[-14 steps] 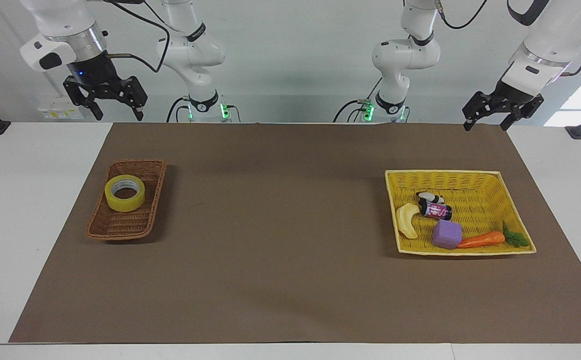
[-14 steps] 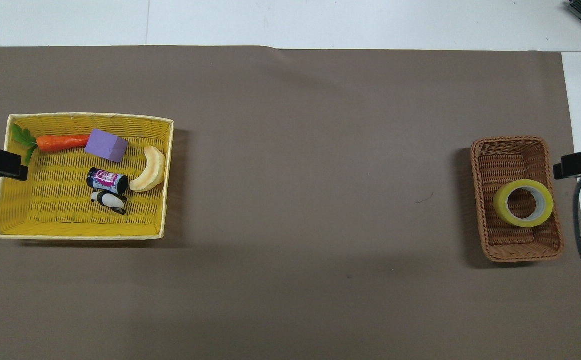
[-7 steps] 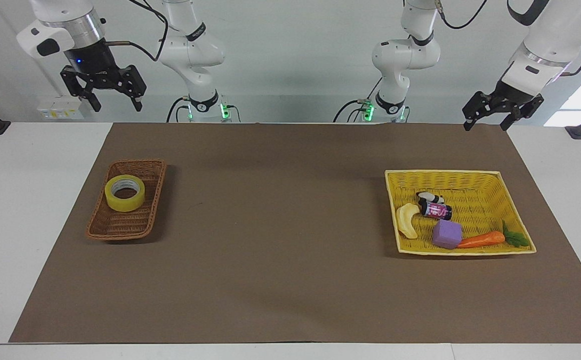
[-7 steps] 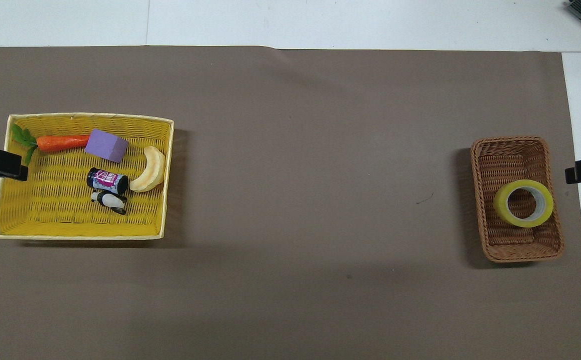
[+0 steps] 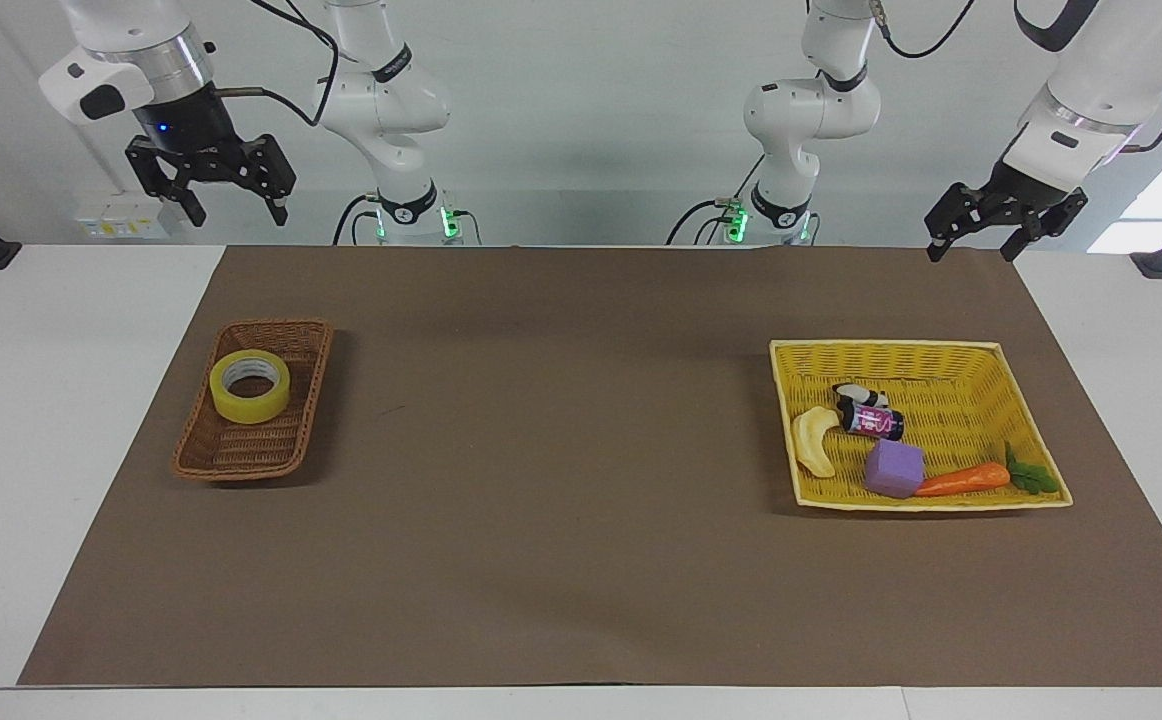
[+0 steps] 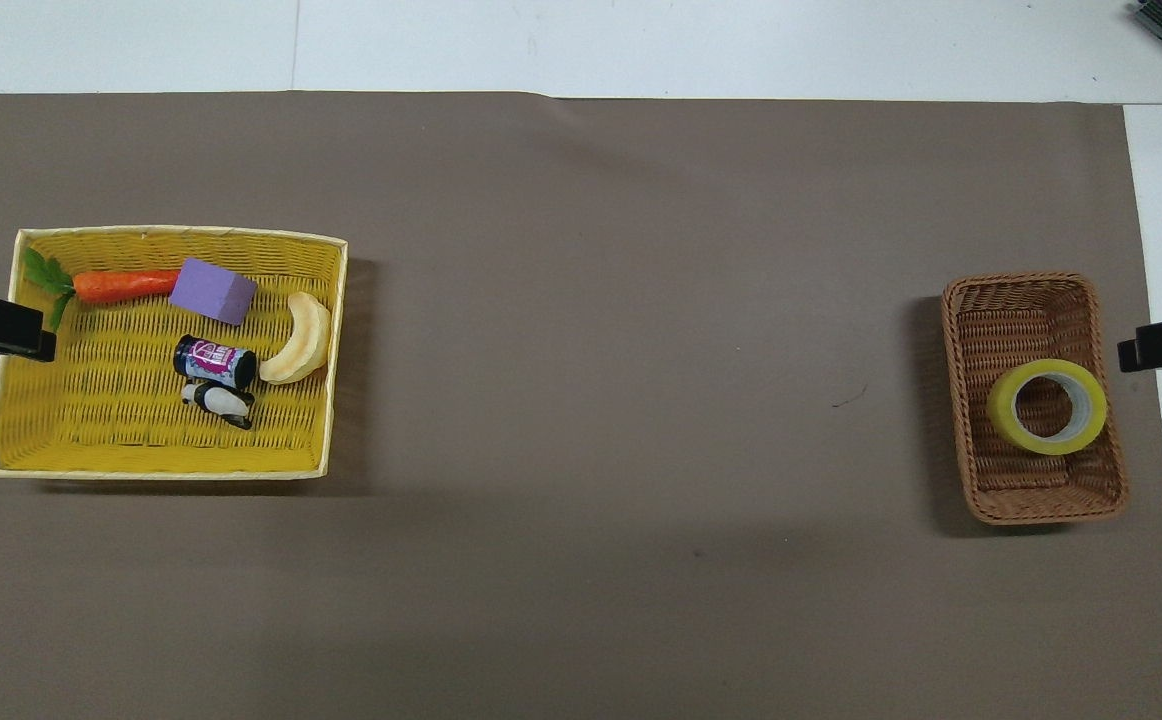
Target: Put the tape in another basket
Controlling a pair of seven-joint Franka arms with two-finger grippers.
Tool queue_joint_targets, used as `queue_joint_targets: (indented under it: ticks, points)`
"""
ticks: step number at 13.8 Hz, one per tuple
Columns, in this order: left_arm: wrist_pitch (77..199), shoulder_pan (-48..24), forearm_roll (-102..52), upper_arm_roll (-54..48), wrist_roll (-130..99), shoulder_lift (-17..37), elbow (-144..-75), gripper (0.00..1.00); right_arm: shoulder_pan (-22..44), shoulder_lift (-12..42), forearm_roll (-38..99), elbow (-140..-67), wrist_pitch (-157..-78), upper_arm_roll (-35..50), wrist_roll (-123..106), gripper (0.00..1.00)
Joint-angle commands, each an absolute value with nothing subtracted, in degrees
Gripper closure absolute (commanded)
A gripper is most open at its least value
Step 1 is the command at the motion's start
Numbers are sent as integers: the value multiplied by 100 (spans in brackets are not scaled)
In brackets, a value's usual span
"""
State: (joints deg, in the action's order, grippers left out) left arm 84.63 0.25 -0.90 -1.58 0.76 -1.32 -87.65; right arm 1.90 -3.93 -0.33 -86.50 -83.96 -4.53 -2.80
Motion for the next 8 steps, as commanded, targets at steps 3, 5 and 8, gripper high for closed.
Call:
queue_joint_targets:
  ticks: [3, 5, 8]
  points:
    - [8367, -62, -114, -70, 141, -167, -8736, 0, 185, -536, -44, -8850, -8560, -404, -378, 0]
    - [8367, -62, -114, -70, 141, -158, -8745, 0, 202, -536, -35, -8851, -8561, -396, -360, 0]
    - [8367, -62, -114, -70, 141, -167, -8745, 0, 167, -545, 201, -8851, -8481, -404, -343, 0]
